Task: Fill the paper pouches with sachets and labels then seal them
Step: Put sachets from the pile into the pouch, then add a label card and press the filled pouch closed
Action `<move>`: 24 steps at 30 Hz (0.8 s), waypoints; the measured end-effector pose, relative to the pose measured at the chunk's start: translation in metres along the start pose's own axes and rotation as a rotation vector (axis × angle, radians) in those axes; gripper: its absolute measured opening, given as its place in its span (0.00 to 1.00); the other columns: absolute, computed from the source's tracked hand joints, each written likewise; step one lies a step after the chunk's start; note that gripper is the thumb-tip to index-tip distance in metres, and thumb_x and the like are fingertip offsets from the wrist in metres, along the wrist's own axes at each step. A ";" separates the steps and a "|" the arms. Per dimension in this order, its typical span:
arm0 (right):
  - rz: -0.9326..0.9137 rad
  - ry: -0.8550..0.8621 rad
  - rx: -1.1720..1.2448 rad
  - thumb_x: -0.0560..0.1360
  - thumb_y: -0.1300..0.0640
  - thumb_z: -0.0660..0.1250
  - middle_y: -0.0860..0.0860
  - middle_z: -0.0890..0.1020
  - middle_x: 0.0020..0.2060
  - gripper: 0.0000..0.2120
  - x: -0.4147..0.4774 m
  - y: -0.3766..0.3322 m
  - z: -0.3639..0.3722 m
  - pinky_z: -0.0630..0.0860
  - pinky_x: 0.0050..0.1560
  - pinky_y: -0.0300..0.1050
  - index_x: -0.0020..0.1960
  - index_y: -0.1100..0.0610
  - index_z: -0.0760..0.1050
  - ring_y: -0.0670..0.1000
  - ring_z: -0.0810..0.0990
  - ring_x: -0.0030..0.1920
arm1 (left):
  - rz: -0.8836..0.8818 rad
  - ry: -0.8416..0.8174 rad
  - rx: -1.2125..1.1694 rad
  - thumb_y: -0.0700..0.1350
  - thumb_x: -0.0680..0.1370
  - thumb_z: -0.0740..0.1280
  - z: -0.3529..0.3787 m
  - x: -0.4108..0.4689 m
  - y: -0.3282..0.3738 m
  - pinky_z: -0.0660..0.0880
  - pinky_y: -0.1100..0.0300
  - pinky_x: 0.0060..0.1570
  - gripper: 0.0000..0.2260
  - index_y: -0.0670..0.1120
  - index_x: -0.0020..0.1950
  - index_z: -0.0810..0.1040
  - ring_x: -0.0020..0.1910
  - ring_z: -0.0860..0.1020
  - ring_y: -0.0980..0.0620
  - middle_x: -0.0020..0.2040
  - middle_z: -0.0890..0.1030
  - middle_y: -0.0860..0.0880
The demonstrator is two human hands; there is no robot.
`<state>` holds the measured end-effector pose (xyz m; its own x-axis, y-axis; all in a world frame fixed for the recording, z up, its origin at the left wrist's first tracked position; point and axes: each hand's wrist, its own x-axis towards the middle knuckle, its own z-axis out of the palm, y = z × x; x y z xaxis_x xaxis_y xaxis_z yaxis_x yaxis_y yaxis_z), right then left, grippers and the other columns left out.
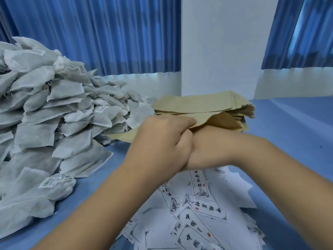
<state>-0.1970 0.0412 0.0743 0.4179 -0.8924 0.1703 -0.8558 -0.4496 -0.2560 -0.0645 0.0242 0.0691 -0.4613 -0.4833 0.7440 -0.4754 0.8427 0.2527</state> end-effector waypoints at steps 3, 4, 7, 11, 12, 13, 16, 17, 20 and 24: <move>0.010 0.051 0.063 0.64 0.38 0.71 0.30 0.78 0.35 0.07 0.002 0.014 -0.002 0.69 0.38 0.25 0.36 0.34 0.73 0.30 0.75 0.40 | -0.071 0.035 -0.014 0.40 0.68 0.59 0.015 0.001 -0.009 0.72 0.53 0.48 0.18 0.43 0.51 0.85 0.44 0.82 0.44 0.43 0.85 0.44; 0.005 0.111 0.039 0.64 0.36 0.70 0.36 0.80 0.37 0.10 -0.002 0.022 0.000 0.72 0.40 0.30 0.40 0.39 0.75 0.36 0.77 0.41 | -0.097 0.061 -0.024 0.40 0.69 0.58 0.018 0.001 -0.012 0.73 0.53 0.48 0.19 0.44 0.52 0.85 0.46 0.81 0.45 0.45 0.86 0.45; -0.021 0.365 -0.068 0.69 0.40 0.69 0.45 0.81 0.41 0.17 -0.031 0.040 0.007 0.74 0.46 0.46 0.47 0.52 0.80 0.45 0.78 0.44 | -0.162 0.140 -0.124 0.41 0.69 0.58 0.027 0.005 -0.009 0.78 0.55 0.46 0.19 0.47 0.52 0.85 0.45 0.81 0.51 0.45 0.86 0.49; 0.077 0.591 0.132 0.72 0.52 0.70 0.46 0.78 0.30 0.09 -0.083 0.054 0.028 0.72 0.36 0.39 0.35 0.55 0.79 0.45 0.75 0.33 | -0.229 0.213 -0.207 0.43 0.69 0.59 0.040 0.006 -0.005 0.77 0.60 0.41 0.18 0.49 0.52 0.85 0.38 0.78 0.57 0.41 0.85 0.53; 0.172 0.583 0.215 0.72 0.51 0.71 0.47 0.77 0.28 0.11 -0.094 0.057 0.036 0.71 0.34 0.37 0.33 0.55 0.78 0.45 0.74 0.31 | -0.230 0.216 -0.205 0.43 0.69 0.60 0.042 0.005 -0.006 0.76 0.60 0.38 0.18 0.50 0.52 0.85 0.34 0.75 0.58 0.38 0.85 0.54; 0.283 0.543 0.285 0.72 0.49 0.71 0.47 0.78 0.27 0.12 -0.101 0.059 0.043 0.71 0.33 0.37 0.32 0.54 0.78 0.45 0.74 0.30 | -0.228 0.223 -0.201 0.43 0.69 0.60 0.043 0.003 -0.007 0.73 0.62 0.35 0.18 0.50 0.52 0.85 0.31 0.73 0.59 0.35 0.83 0.56; 0.498 0.350 0.226 0.70 0.44 0.67 0.47 0.79 0.31 0.12 -0.102 0.060 0.062 0.75 0.39 0.46 0.35 0.52 0.78 0.44 0.75 0.34 | -0.250 0.264 -0.223 0.42 0.68 0.60 0.045 -0.006 -0.009 0.65 0.65 0.32 0.18 0.49 0.51 0.85 0.26 0.69 0.63 0.25 0.74 0.62; 0.502 0.319 0.167 0.71 0.42 0.66 0.46 0.79 0.34 0.13 -0.097 0.056 0.068 0.76 0.42 0.48 0.36 0.51 0.78 0.44 0.76 0.36 | -0.251 0.270 -0.219 0.41 0.67 0.60 0.046 -0.010 -0.009 0.64 0.65 0.33 0.18 0.49 0.51 0.85 0.26 0.68 0.62 0.24 0.73 0.61; 0.491 0.332 0.026 0.70 0.31 0.58 0.43 0.74 0.40 0.22 -0.077 0.043 0.083 0.73 0.40 0.46 0.39 0.48 0.76 0.43 0.72 0.42 | -0.174 0.269 -0.152 0.39 0.67 0.61 0.050 -0.018 -0.007 0.66 0.64 0.36 0.18 0.47 0.50 0.86 0.30 0.66 0.58 0.24 0.67 0.63; 0.543 0.269 -0.087 0.67 0.26 0.59 0.42 0.72 0.52 0.28 -0.069 0.046 0.099 0.72 0.45 0.44 0.55 0.45 0.76 0.47 0.70 0.55 | -0.152 0.271 -0.150 0.38 0.66 0.62 0.054 -0.021 -0.010 0.66 0.64 0.35 0.17 0.45 0.49 0.86 0.30 0.66 0.57 0.25 0.66 0.62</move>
<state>-0.2351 0.0787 -0.0434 -0.1668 -0.9470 0.2744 -0.9514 0.0815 -0.2971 -0.0907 0.0135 0.0173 -0.1686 -0.5427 0.8229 -0.3991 0.8009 0.4464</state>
